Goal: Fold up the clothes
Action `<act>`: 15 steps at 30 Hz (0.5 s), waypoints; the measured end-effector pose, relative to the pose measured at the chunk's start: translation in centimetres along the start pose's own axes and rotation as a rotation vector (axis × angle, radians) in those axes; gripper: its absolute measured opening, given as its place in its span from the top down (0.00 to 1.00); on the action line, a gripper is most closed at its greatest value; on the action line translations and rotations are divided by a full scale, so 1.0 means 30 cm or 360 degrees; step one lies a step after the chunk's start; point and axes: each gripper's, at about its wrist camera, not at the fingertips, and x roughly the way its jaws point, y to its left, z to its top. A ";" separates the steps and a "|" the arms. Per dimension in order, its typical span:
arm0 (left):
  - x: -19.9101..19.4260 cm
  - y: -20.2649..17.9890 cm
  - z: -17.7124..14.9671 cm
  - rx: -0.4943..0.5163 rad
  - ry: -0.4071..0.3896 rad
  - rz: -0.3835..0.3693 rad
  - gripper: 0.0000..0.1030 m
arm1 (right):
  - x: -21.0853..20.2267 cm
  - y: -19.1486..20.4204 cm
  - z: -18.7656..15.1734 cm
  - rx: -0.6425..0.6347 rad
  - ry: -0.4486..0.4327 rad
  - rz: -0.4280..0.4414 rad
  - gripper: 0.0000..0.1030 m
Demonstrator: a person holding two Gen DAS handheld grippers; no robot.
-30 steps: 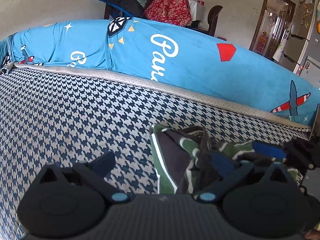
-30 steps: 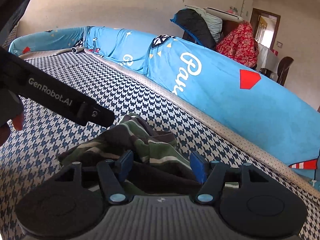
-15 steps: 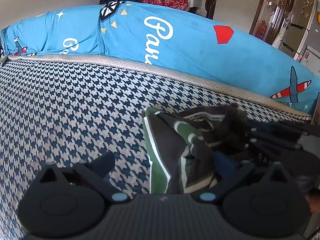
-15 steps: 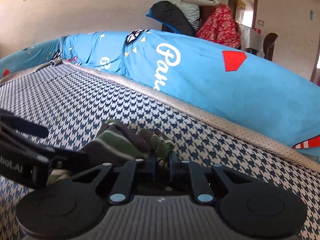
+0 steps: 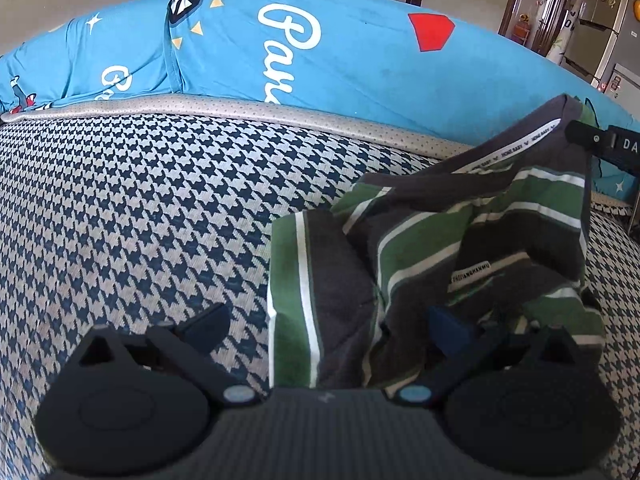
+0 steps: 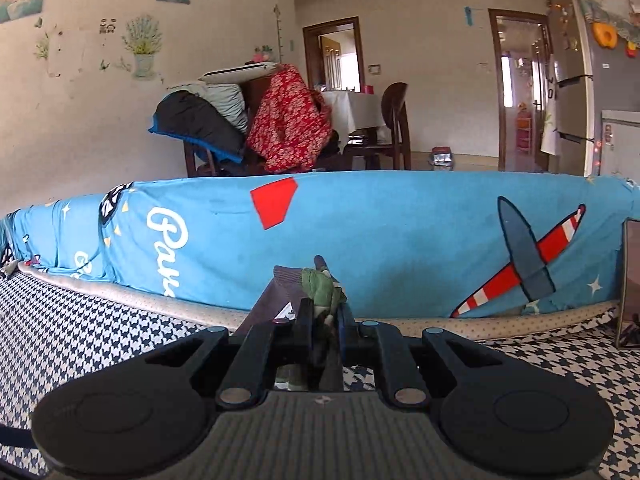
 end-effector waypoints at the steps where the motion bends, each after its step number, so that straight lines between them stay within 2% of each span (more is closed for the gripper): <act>1: 0.009 -0.008 0.002 -0.0004 0.0011 -0.0009 0.00 | 0.005 -0.014 0.002 0.0019 0.0004 -0.0007 0.89; 4: 0.038 -0.034 0.008 0.0011 0.0025 0.0019 0.00 | 0.021 -0.055 0.007 0.0074 0.0018 -0.0026 0.89; 7: 0.080 -0.059 0.016 0.0031 0.0072 0.0106 0.00 | 0.036 -0.097 0.013 0.0130 0.0031 -0.0046 0.86; 9: 0.097 -0.061 0.019 0.0009 0.0097 0.0118 0.00 | 0.042 -0.109 0.005 0.0150 0.0066 -0.0105 0.73; 10: 0.103 -0.060 0.020 -0.0004 0.0111 0.0114 0.00 | 0.039 -0.115 0.001 0.0163 0.0079 -0.0118 0.61; 11: 0.107 -0.060 0.021 -0.0019 0.0126 0.0108 0.00 | 0.033 -0.122 -0.002 0.0177 0.0083 -0.0110 0.58; 15: 0.110 -0.063 0.022 -0.0027 0.0133 0.0124 0.00 | 0.002 -0.139 -0.008 0.0119 0.0108 -0.0091 0.57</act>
